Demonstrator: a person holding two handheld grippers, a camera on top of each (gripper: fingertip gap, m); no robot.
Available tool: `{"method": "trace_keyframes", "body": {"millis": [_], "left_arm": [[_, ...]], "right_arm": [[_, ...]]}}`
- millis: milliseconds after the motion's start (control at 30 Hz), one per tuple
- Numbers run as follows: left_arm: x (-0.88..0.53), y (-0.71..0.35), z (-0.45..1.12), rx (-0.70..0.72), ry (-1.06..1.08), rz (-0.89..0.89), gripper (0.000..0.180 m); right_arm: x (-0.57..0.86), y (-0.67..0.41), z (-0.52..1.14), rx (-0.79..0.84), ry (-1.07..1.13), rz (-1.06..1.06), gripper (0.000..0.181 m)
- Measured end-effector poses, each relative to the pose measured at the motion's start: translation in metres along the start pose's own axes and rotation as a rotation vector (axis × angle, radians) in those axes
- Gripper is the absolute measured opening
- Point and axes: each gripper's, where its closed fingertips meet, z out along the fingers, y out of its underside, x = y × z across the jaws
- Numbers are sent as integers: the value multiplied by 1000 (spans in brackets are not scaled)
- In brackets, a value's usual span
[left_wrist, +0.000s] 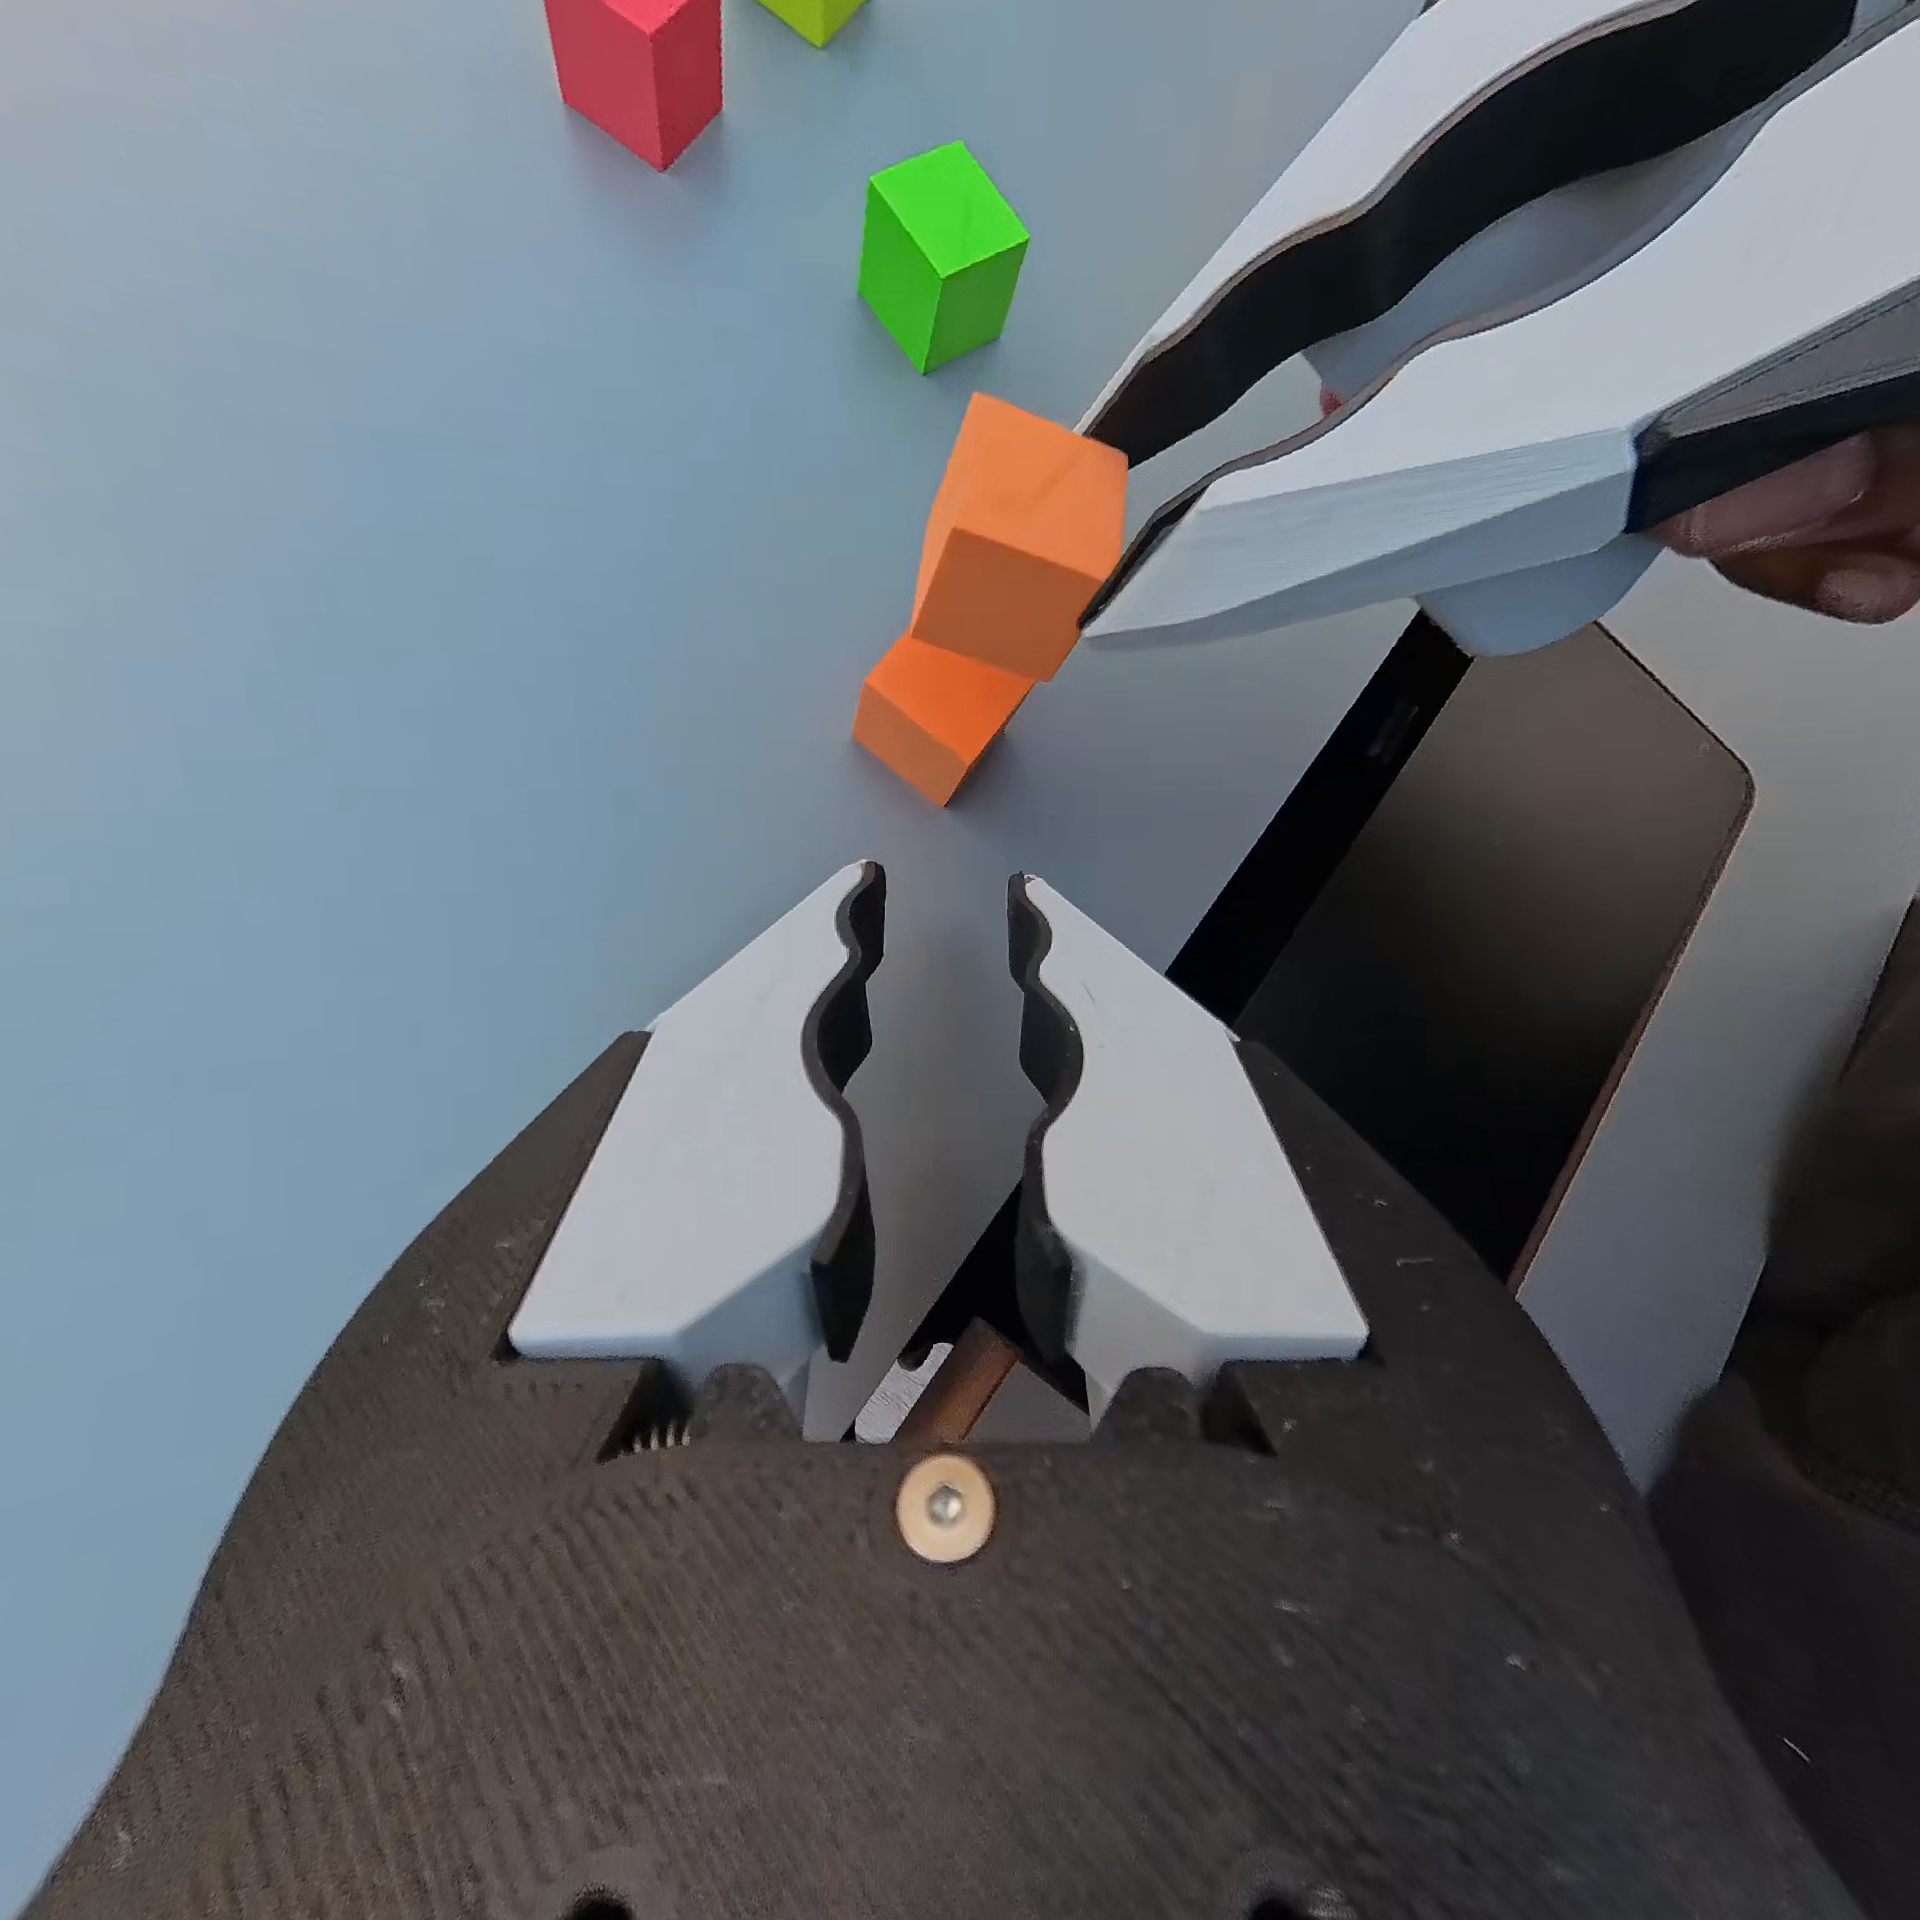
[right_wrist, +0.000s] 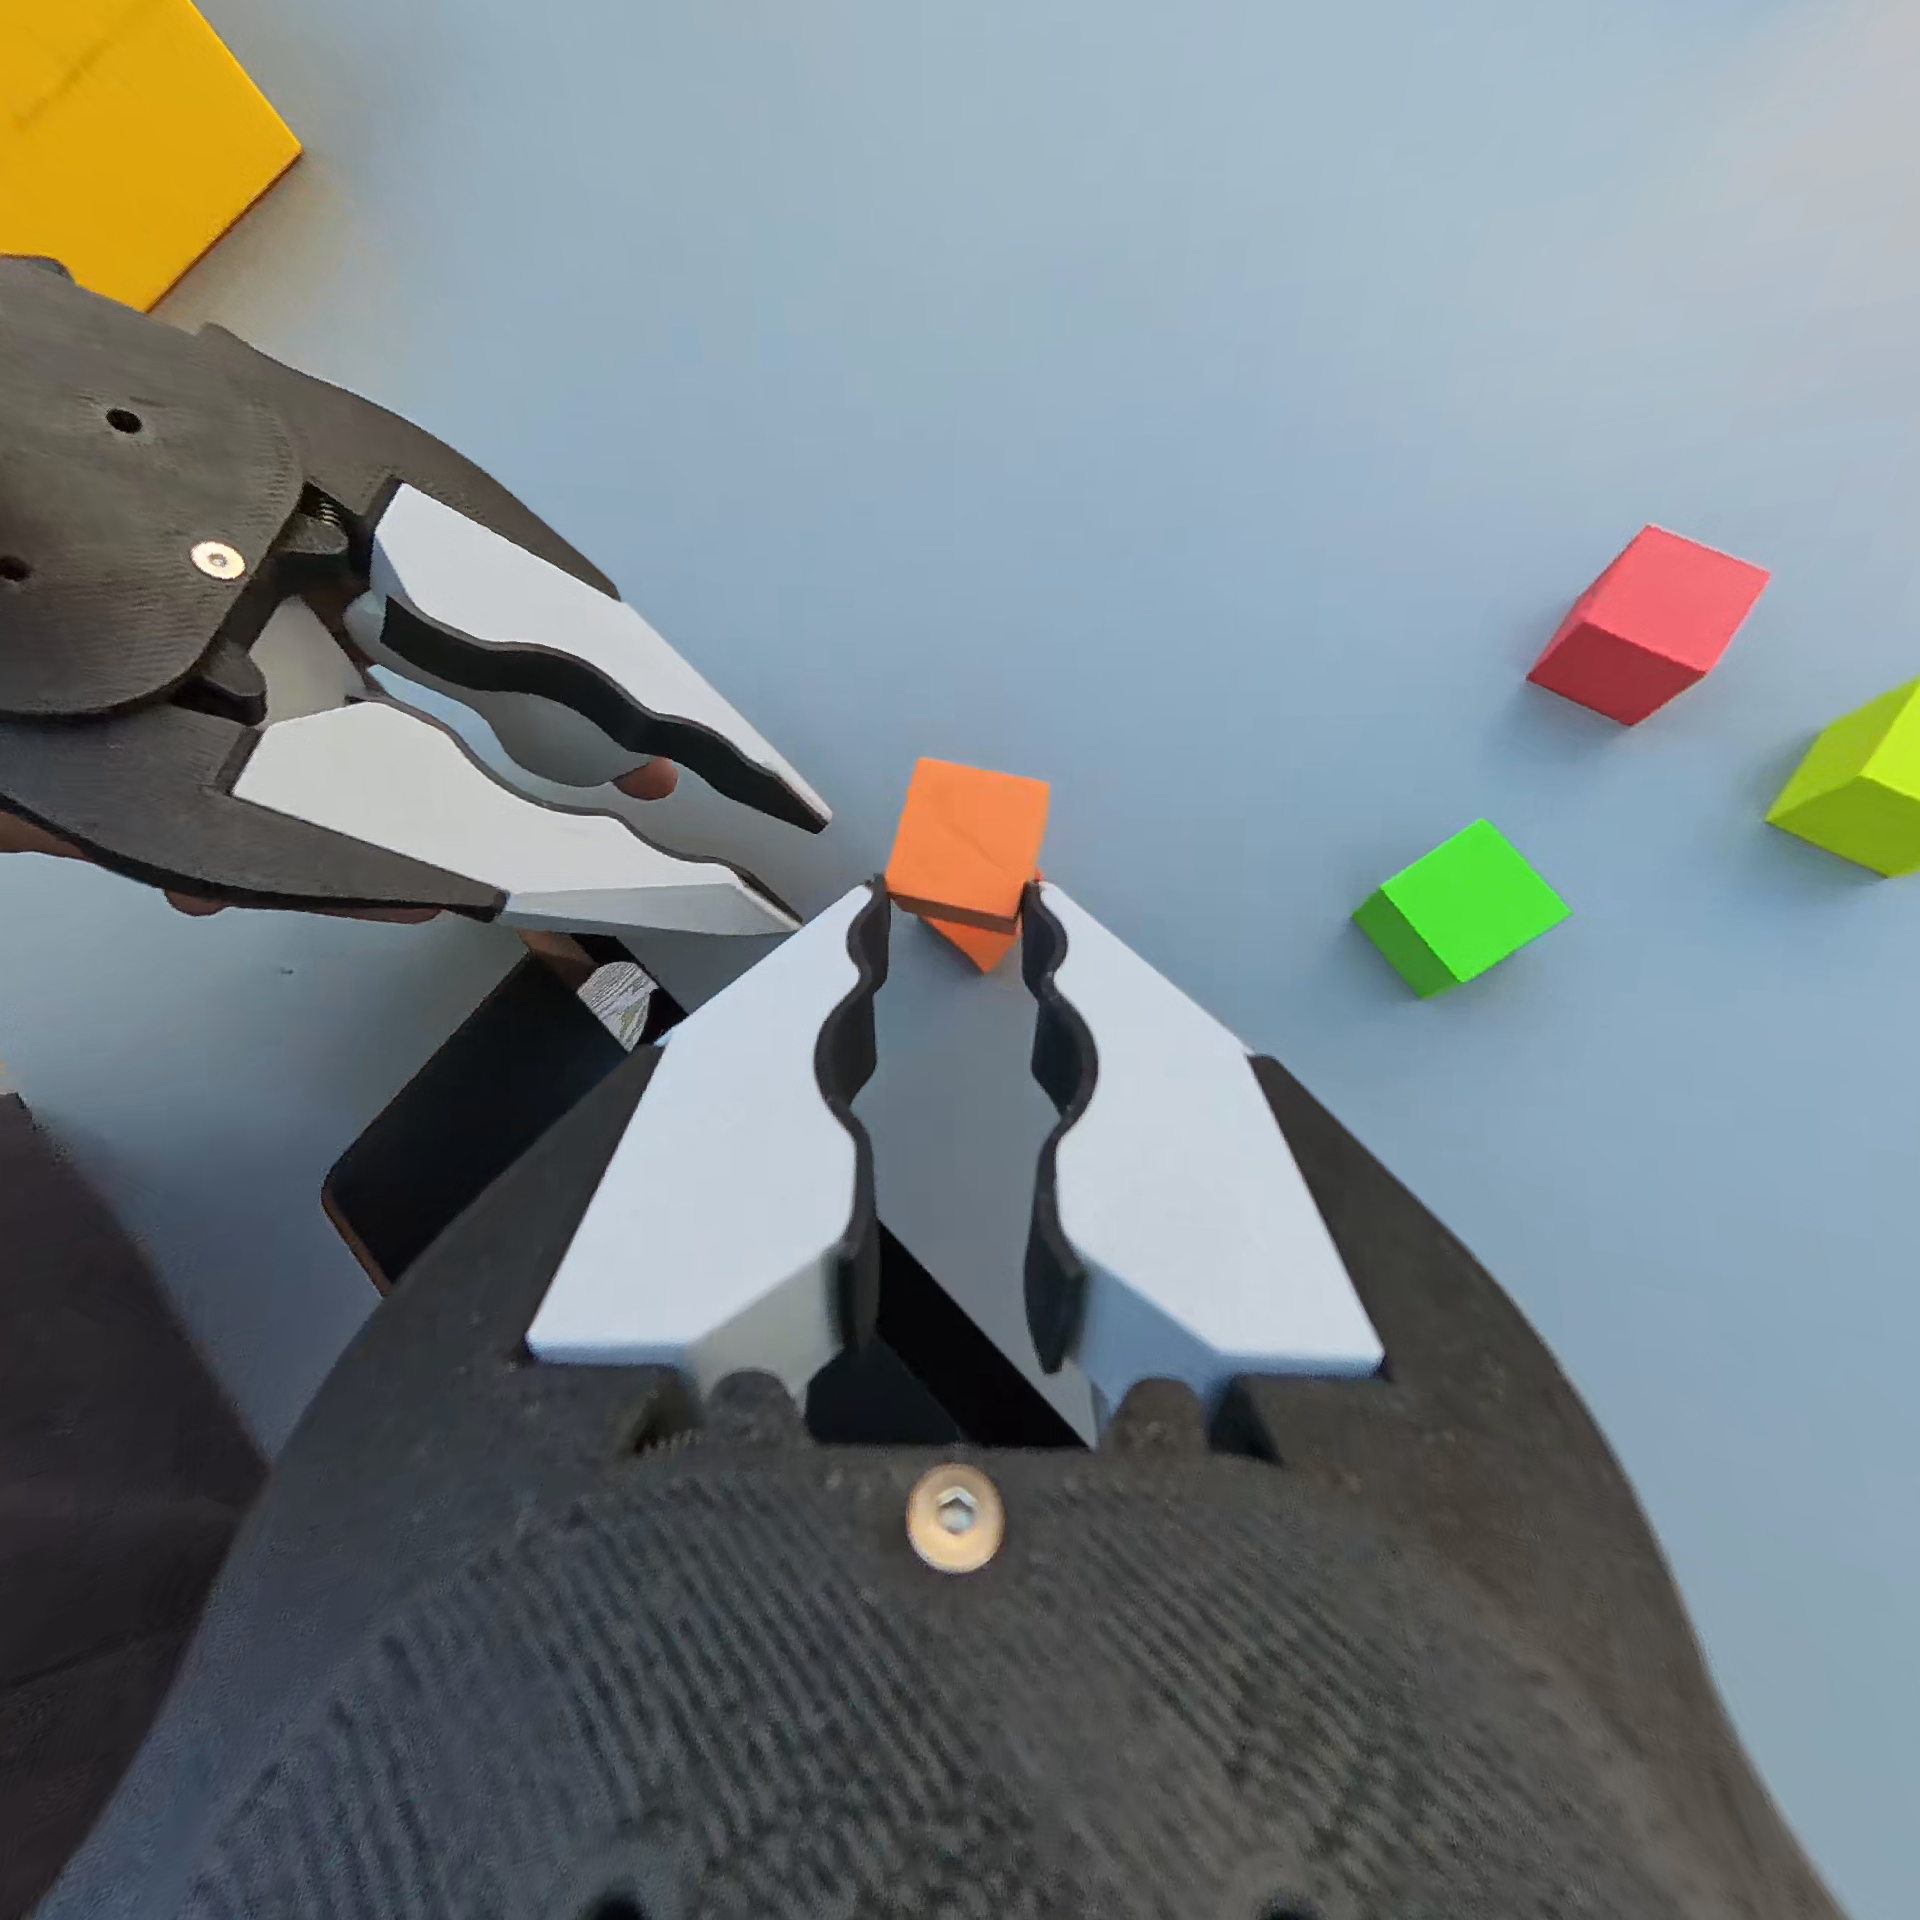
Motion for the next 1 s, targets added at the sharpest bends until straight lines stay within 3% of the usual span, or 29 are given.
{"method": "trace_keyframes", "body": {"millis": [333,433,600,867,933,1000], "left_arm": [[-14,-3,-13,20,-50,-35,27],[-23,-10,-15,34,-67,-43,29],[-49,-30,-12,47,-109,-55,29],[-72,-87,29,24,-113,52,32],[-75,-98,47,-4,-108,71,35],[-77,-108,64,-28,-106,85,38]], "right_arm": [[-2,8,12,-60,13,-25,25],[3,3,4,-33,41,-45,37],[17,2,-14,3,44,-86,40],[98,4,-13,9,270,56,49],[109,5,-5,-13,281,77,47],[116,7,1,-47,298,71,22]]}}
